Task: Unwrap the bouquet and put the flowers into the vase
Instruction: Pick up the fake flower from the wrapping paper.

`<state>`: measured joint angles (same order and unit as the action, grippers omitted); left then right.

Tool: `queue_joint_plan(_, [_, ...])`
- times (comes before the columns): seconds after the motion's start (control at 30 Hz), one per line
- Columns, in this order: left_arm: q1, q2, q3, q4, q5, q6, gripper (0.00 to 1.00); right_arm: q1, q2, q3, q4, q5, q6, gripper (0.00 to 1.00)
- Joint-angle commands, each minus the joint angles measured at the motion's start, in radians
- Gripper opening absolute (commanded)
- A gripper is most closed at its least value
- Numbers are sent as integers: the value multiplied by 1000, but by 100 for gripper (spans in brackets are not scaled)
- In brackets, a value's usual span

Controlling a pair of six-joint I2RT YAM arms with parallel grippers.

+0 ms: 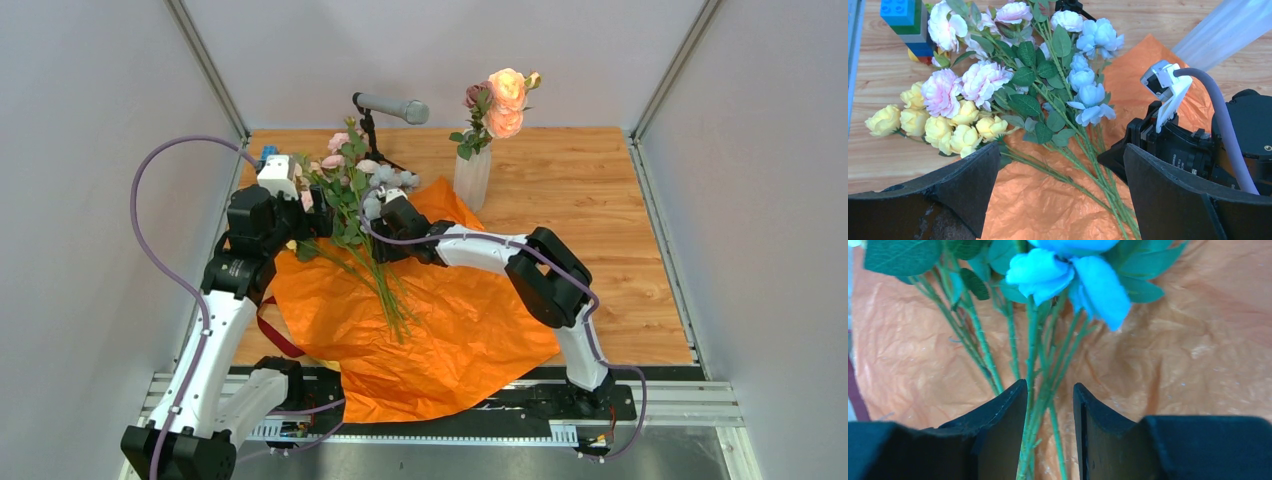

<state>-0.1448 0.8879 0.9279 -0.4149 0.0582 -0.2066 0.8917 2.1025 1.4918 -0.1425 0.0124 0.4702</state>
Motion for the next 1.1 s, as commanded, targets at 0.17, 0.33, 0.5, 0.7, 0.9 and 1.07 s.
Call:
queue_joint_plan(0.17, [14,-5,5,29,25,16,100,-34,29,72,-36,49,0,38])
queue_joint_plan(0.33, [22,0,5,29,27,15,100,-37,54,108,-39,33,-10,37])
queue_joint_plan(0.5, [27,5,2,31,34,12,100,-36,88,143,-45,77,-26,34])
queue_joint_plan(0.7, [30,9,0,34,43,9,100,-33,119,176,-64,143,-38,28])
queue_joint_plan(0.9, [33,16,0,36,55,3,100,-13,172,237,-102,225,-59,30])
queue_joint_plan(1.07, [35,22,0,37,58,4,100,-11,162,235,-111,242,-41,8])
